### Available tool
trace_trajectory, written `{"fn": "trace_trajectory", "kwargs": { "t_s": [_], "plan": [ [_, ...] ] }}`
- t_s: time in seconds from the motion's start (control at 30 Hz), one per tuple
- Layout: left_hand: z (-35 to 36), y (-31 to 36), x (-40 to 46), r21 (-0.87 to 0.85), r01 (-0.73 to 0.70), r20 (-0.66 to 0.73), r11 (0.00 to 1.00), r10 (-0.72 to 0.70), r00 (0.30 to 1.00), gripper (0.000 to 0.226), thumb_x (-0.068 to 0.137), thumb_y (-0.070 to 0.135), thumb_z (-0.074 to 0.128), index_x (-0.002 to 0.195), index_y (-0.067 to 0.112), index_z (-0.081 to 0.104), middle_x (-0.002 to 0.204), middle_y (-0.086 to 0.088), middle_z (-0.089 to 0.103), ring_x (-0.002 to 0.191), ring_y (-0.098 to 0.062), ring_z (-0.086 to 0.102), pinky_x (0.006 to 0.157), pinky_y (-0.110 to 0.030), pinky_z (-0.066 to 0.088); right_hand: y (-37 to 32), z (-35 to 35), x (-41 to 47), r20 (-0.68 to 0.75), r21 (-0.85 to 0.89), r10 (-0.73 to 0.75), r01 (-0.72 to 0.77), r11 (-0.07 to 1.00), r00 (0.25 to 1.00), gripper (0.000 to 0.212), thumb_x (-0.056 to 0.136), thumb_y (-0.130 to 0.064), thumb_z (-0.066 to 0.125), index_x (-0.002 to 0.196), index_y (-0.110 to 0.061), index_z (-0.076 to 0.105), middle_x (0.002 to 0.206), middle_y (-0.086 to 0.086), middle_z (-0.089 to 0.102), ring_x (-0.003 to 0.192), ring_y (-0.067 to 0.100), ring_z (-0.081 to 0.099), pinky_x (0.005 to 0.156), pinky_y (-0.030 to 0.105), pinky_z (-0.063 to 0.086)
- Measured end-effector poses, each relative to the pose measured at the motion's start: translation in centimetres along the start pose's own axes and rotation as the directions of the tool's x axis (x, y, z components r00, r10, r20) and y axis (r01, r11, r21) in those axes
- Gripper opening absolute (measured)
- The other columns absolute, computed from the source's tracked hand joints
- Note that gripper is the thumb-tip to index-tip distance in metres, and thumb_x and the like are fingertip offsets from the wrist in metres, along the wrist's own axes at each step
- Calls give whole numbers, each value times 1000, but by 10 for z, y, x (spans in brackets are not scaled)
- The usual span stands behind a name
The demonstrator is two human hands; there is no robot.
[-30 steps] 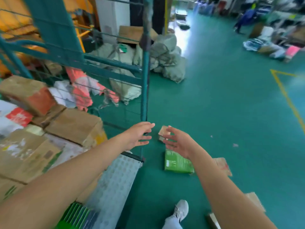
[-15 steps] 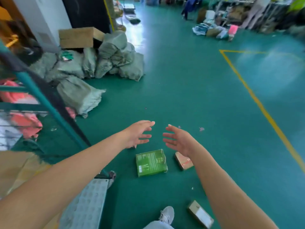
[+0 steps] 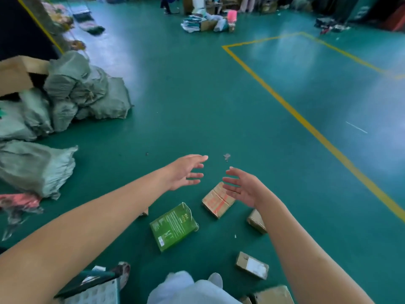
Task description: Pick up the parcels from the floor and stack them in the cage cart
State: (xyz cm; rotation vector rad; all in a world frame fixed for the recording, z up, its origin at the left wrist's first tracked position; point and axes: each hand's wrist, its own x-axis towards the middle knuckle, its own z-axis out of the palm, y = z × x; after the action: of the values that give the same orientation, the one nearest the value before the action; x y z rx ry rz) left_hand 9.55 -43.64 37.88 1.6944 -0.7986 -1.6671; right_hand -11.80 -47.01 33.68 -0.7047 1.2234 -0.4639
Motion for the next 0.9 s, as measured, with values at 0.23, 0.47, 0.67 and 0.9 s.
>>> {"fn": "trace_trajectory", "kwargs": {
  "t_s": [0.23, 0.47, 0.67, 0.9],
  "plan": [
    [43, 16, 66, 107, 56, 151, 993, -72, 986, 47, 101, 44, 60, 142, 25, 47, 135, -1, 53, 122, -26, 60, 107, -44, 51, -1, -53, 11, -166, 131, 67, -46, 990, 984, 32, 106, -33, 56, 129, -12, 61, 123, 12, 68, 109, 27, 66, 89, 35, 56],
    [52, 38, 153, 179, 109, 252, 978, -153, 956, 49, 100, 46, 62, 142, 27, 46, 137, -1, 53, 122, -26, 60, 106, -44, 52, -11, -83, 60, -285, 213, 160, -100, 972, 945, 31, 104, -33, 60, 127, -12, 62, 120, 11, 69, 111, 28, 67, 98, 40, 55],
    [34, 56, 249, 252, 181, 263, 951, -247, 932, 50, 100, 47, 61, 143, 26, 47, 137, -1, 54, 121, -24, 62, 106, -44, 53, -25, -91, 140, -329, 260, 271, -189, 947, 905, 30, 101, -35, 64, 123, -14, 64, 116, 10, 73, 104, 27, 69, 92, 39, 57],
    [8, 43, 351, 339, 243, 220, 909, -328, 919, 39, 102, 46, 58, 135, 29, 47, 139, 0, 53, 121, -22, 59, 104, -41, 53, -12, -95, 239, -320, 239, 378, -312, 920, 869, 32, 104, -38, 59, 128, -17, 62, 118, 6, 71, 109, 24, 69, 90, 36, 57]
  ]
}}
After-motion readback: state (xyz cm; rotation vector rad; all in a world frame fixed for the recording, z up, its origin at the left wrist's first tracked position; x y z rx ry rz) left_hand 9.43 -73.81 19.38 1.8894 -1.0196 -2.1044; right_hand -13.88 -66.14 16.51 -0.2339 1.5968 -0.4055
